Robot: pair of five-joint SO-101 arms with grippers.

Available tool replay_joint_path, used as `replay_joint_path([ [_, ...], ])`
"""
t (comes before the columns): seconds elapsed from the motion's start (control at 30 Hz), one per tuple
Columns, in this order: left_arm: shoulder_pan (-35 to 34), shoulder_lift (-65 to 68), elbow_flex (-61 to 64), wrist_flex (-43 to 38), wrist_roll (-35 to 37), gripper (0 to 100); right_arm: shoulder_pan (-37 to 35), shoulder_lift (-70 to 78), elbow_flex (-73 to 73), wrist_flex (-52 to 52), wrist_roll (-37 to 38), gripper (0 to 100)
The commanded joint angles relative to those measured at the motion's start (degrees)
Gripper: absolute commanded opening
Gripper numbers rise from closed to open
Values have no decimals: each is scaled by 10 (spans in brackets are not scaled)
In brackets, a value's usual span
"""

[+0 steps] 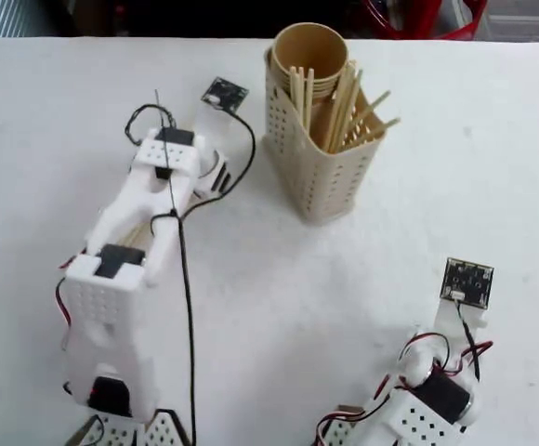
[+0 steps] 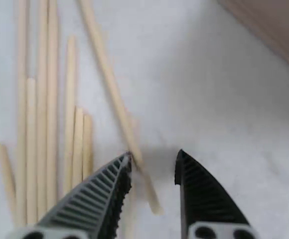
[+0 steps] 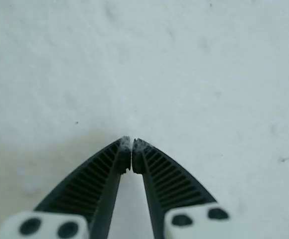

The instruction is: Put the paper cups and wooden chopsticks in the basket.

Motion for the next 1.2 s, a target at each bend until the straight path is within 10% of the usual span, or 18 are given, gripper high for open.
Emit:
replay_joint_path([
  [0.0, -7, 2, -30, 3, 30, 161, 1, -5, 5, 3, 5, 19],
  [0.4, -22, 0, -40, 43, 33, 25, 1, -5, 5, 3, 5, 19],
  [0.87, -69, -5, -308, 400, -51, 23, 1, -5, 5, 3, 5, 19],
  [1.17, -104, -241, -78, 418, -120, 23, 1, -5, 5, 3, 5, 19],
])
